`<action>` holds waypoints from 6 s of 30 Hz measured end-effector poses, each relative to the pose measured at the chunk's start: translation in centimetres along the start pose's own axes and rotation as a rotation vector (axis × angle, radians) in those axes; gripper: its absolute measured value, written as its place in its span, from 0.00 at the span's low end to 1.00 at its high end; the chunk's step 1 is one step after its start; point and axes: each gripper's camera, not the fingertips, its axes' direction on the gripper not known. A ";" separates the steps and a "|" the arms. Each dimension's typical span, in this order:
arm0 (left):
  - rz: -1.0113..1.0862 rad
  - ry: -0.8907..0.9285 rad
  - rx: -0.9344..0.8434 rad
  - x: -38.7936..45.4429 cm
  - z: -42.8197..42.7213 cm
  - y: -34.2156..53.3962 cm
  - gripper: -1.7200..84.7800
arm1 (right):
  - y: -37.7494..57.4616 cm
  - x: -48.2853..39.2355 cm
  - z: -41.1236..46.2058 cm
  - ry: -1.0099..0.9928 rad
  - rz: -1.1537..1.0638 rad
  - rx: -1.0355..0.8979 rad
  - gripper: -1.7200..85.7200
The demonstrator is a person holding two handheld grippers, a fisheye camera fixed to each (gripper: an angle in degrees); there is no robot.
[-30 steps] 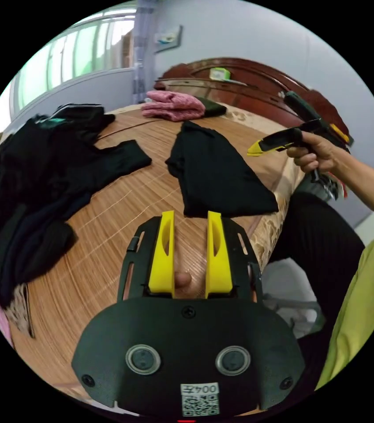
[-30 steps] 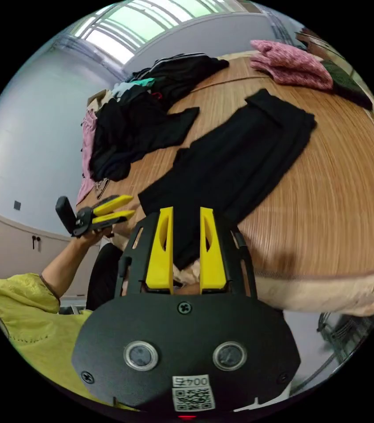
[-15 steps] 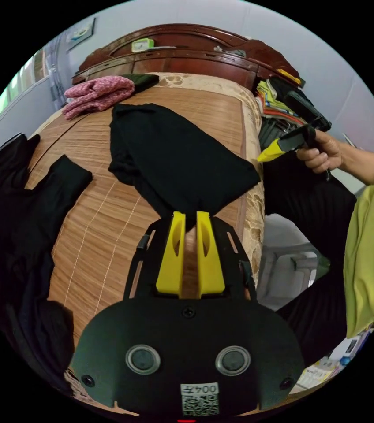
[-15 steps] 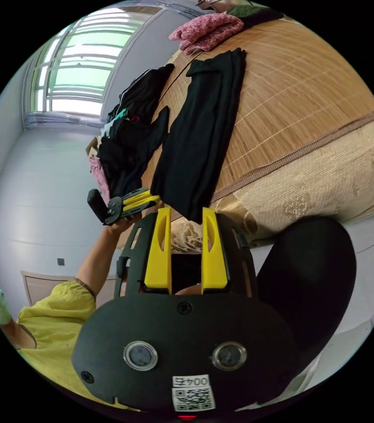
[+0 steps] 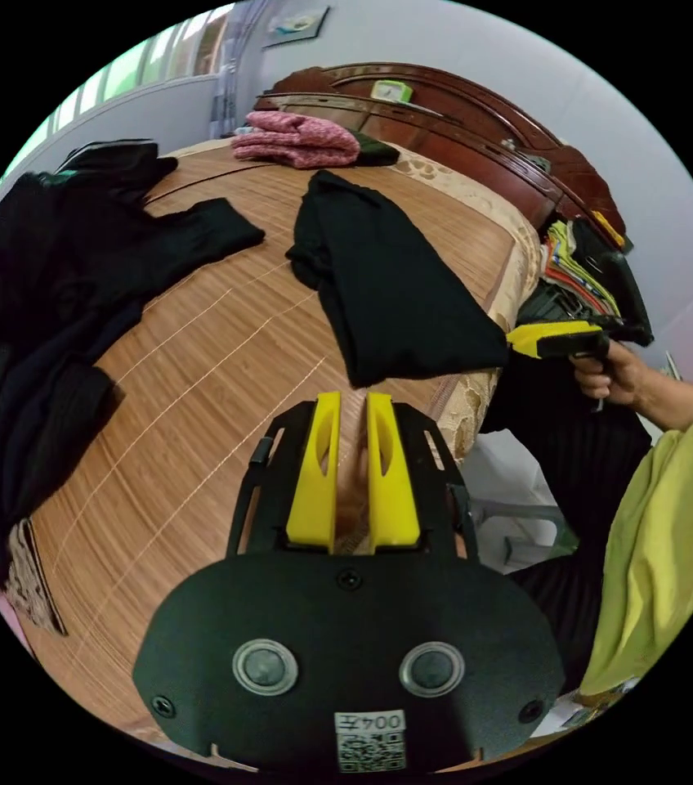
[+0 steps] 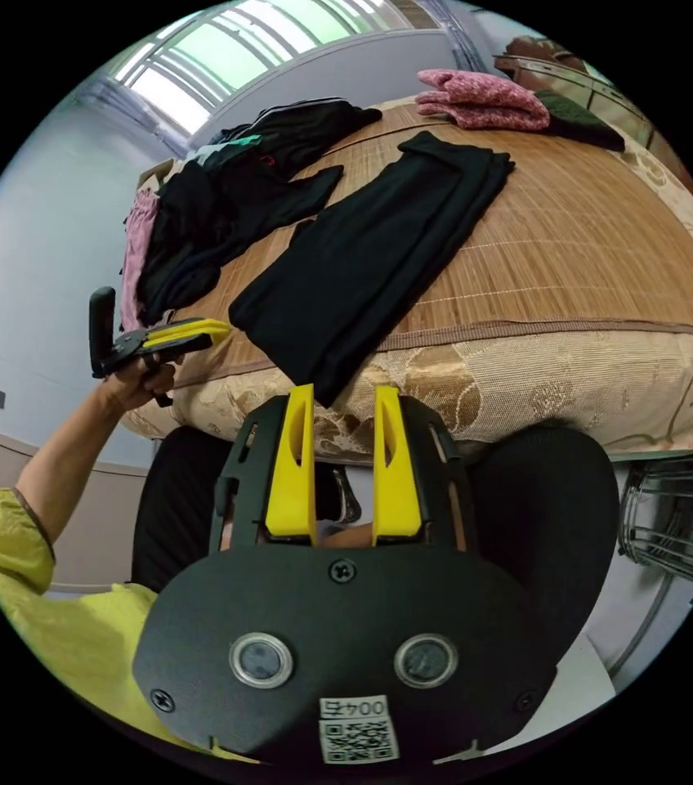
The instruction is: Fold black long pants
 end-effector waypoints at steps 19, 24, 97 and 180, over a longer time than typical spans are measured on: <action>-0.252 -0.282 0.050 12.6 -6.4 5.6 0.03 | -2.8 -3.8 -0.2 0.181 -0.081 -0.144 0.07; -0.190 -0.339 0.078 16.3 -7.3 5.9 0.03 | -3.7 -1.6 -5.3 0.143 -0.021 0.023 0.08; -0.540 0.330 0.373 1.8 32.0 12.9 0.03 | -55.9 39.8 -1.9 -0.513 0.429 0.092 0.08; -0.590 0.528 0.415 1.8 52.3 11.9 0.03 | -64.1 30.2 -7.2 -0.155 0.030 0.061 0.04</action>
